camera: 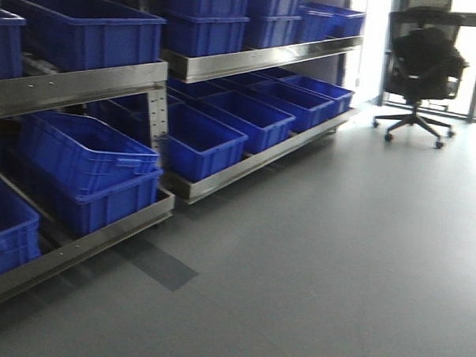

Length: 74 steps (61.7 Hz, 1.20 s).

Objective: Pick red cube and place on left shelf
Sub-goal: 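Drive up to the shelf and stop facing a blue bin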

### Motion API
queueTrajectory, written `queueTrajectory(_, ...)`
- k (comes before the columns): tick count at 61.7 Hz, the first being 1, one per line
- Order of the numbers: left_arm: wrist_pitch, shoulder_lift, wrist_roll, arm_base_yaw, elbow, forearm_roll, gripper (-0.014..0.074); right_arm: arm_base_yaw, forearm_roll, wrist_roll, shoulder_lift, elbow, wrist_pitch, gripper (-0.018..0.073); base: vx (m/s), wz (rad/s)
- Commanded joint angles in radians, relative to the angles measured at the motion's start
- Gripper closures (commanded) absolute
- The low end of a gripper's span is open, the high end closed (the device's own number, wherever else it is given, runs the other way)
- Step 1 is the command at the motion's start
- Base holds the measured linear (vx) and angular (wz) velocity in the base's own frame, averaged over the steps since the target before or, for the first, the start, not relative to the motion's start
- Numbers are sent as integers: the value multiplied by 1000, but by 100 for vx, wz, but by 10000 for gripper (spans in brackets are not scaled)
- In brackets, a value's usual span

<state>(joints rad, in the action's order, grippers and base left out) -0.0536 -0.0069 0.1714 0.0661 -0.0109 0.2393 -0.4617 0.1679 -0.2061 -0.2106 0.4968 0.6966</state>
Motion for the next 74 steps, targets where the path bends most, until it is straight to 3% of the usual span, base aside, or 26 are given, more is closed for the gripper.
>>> queueTrajectory(1, 85, -13, 0, 4, -24, 1, 495, -1, 19, 7, -11, 29, -79, 503, 57, 67)
queueTrajectory(34, 85, -13, 0, 4, -24, 1, 495, -1, 19, 7, -11, 29, -79, 503, 54, 65)
queueTrajectory(74, 85, -13, 0, 4, -24, 1, 495, -1, 19, 7, -11, 28, -79, 503, 51, 33)
